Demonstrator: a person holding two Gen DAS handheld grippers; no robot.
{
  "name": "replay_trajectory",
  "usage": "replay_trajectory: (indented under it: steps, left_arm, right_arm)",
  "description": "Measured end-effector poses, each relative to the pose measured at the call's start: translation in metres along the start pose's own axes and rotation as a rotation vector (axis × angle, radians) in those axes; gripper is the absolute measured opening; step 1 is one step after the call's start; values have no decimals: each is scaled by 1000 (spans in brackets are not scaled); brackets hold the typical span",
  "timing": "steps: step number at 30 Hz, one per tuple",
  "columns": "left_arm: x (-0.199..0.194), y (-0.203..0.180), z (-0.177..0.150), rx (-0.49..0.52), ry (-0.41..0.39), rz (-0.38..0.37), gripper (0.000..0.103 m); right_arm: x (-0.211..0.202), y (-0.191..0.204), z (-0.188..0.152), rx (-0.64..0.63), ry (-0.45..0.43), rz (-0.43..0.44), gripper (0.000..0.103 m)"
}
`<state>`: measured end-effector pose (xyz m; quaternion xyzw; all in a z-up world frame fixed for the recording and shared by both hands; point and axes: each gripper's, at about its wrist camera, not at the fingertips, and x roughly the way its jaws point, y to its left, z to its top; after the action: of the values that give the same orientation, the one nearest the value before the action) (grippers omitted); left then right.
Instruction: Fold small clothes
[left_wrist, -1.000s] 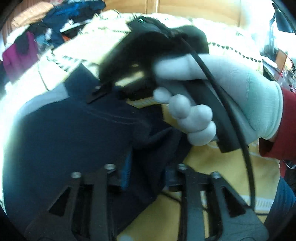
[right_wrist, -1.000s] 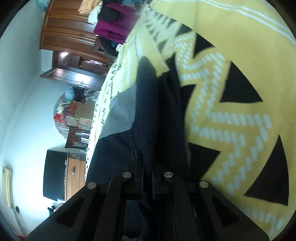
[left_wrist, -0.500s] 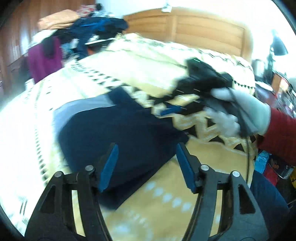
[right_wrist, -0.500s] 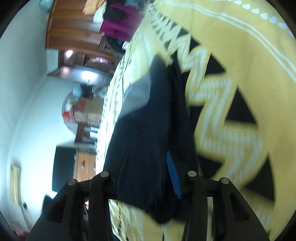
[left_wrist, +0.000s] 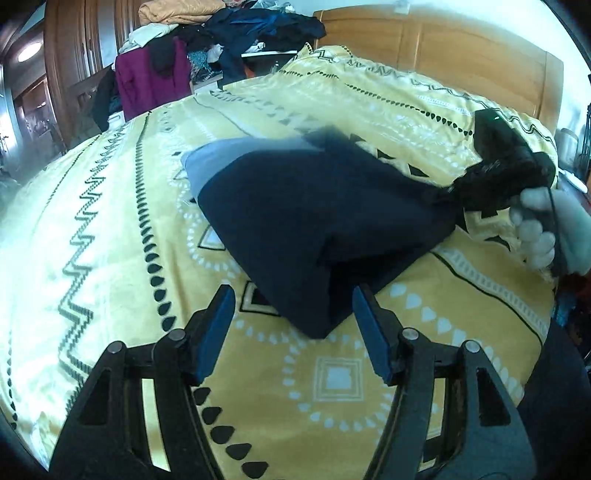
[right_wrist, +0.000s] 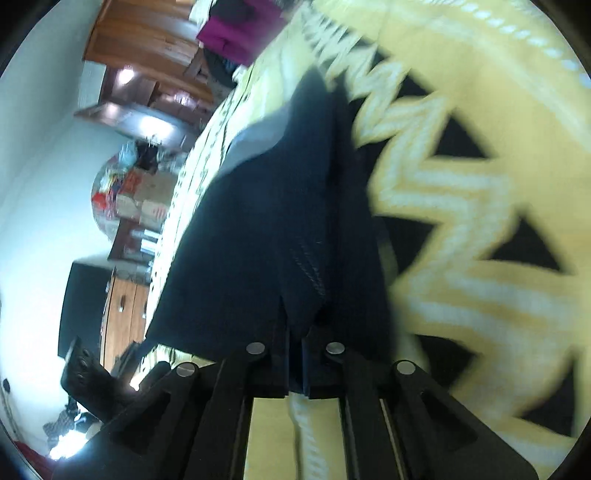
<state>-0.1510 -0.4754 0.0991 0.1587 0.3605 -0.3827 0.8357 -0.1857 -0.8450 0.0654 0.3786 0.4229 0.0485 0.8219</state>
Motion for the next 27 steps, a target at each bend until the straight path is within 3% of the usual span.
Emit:
replay_trajectory:
  steps: [3,6,10,11,12,13,14,17,19,22,24,27]
  left_arm:
    - [9,-7,-2,7,-3,12,67]
    - [25,-18,3,51,-14,51,70]
    - [59,-20,7,143,30,214,66]
    - [59,-19,6,167,38,226,65]
    - [56,-20,5,217,47,277,60]
    - [49,-21,1,311,51,375,59]
    - [43,-20,-3,357,51,410,59]
    - [47,-11,-17,430,114,384,59]
    - [60,-5,-21,415,141,338,60]
    - [46,4,-21,327,94,292,58]
    - [25,4,-19,275,87,215,55]
    - [-25,4,-18,197,12,93,57]
  right_arm:
    - [4,-22,-4,63,29,-4,1]
    - [8,-16,-5,48,17,7,1]
    - [11,-11,-4,34,16,2,1]
    - [11,-8,-3,13,8,-25,1]
    - [11,-7,-1,-5,0,-50,1]
    - [7,-11,-1,-13,-9,-65,0]
    - [7,-11,1,-23,-11,-78,0]
    - [19,-14,-1,-28,28,-70,0]
    - [24,-18,-2,-23,33,-70,0]
    - [25,-19,-4,-29,30,-63,0]
    - [23,-18,-5,-43,28,-71,0]
    - [21,-15,-8,-40,14,-68,0]
